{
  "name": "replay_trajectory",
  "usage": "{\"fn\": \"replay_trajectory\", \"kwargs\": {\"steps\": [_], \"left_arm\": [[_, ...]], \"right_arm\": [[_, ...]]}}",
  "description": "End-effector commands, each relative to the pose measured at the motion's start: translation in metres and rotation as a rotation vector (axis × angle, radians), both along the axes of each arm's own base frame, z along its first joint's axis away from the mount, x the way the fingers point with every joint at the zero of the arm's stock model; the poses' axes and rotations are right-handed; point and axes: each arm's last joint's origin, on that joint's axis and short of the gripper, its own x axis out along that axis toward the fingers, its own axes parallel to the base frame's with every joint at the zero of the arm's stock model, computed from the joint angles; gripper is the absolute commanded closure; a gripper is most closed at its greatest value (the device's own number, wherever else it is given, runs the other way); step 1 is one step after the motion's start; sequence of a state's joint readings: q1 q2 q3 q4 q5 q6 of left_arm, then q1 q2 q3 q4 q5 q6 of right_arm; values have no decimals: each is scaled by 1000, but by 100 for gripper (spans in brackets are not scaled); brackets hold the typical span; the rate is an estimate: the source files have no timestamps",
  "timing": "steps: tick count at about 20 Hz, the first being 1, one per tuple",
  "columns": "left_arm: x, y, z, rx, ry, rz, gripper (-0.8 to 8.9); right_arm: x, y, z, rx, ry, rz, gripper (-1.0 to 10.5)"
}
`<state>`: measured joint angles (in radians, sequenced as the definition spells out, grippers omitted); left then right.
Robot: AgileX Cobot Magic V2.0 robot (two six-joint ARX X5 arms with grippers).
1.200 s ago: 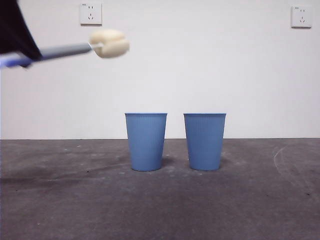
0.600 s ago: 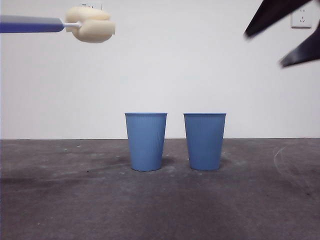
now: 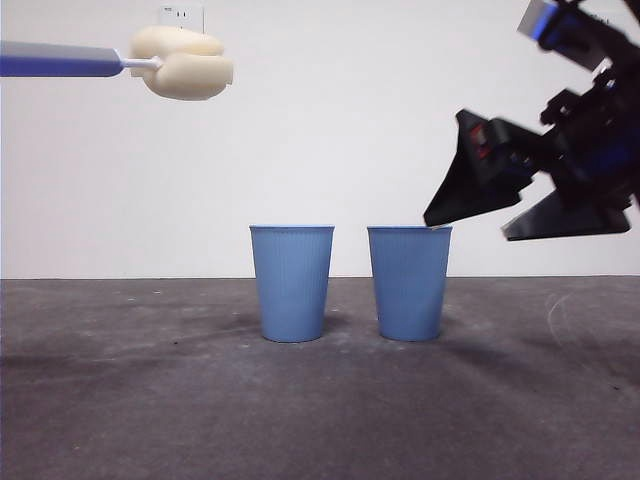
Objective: Pick up the cup brush,pick up the cup,insert the brush into the cup,clean the cup,put the cup brush back,put the cup back to the fixed position on the table
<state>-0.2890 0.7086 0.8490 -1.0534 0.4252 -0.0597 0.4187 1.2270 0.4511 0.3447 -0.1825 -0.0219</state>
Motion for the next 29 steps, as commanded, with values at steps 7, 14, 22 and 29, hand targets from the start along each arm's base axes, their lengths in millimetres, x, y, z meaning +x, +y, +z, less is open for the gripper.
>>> {"fn": "replay_trajectory", "kwargs": {"steps": [7, 14, 22, 29], "left_arm": [[2, 0, -3, 20, -5, -13, 822], [3, -1, -3, 28, -12, -26, 822], [4, -1, -3, 30, -10, -28, 822], [6, -1, -4, 32, -17, -33, 822]], "right_arm": [[26, 11, -46, 33, -19, -30, 409], [47, 20, -68, 50, -32, -42, 406], [72, 31, -83, 48, -42, -60, 407], [89, 38, -89, 53, -55, -76, 413]]}}
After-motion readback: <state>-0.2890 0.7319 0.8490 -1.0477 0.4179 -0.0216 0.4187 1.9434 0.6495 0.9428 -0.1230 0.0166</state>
